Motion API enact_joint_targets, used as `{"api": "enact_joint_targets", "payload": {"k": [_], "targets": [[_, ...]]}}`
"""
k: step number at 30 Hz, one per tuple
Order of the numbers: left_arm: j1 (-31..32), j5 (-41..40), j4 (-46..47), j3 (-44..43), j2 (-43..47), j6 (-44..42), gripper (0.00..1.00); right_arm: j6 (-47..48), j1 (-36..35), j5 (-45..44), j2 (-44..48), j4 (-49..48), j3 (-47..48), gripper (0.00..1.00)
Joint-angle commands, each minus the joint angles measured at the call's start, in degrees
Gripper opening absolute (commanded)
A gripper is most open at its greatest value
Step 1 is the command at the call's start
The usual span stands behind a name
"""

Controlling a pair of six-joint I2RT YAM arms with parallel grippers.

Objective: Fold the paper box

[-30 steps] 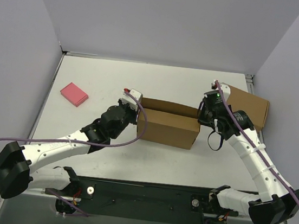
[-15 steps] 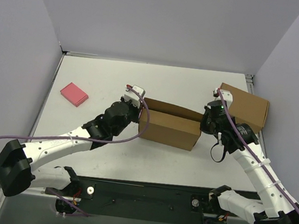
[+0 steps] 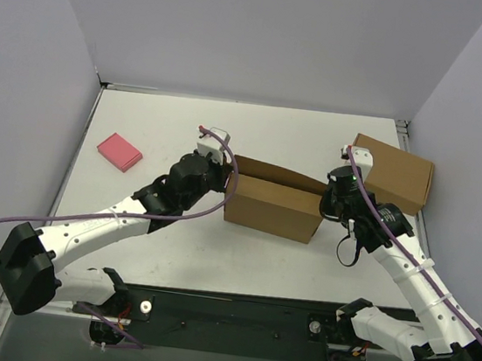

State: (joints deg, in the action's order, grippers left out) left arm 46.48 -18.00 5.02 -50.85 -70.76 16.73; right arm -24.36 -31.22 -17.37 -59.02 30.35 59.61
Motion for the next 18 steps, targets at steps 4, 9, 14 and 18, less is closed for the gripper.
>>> {"api": "enact_joint_targets", "payload": {"k": [4, 9, 14, 18], "targets": [[1.51, 7.46, -1.76, 0.75, -1.66, 5.50, 0.00, -0.95, -1.91, 4.80, -0.74, -0.29, -1.61, 0.00], [1.60, 7.10, -1.94, 2.16, -1.22, 6.47, 0.00, -0.95, -1.91, 4.97, -1.00, -0.29, -1.52, 0.00], [2.03, 7.45, -2.11, 3.39, -1.13, 7.88, 0.00, -1.04, -2.00, 4.97, -1.09, -0.55, -1.43, 0.00], [2.83, 6.05, -3.08, 4.53, -1.04, 8.05, 0.00, -1.13, -2.09, 4.62, -0.83, -0.73, -1.61, 0.00]]}}
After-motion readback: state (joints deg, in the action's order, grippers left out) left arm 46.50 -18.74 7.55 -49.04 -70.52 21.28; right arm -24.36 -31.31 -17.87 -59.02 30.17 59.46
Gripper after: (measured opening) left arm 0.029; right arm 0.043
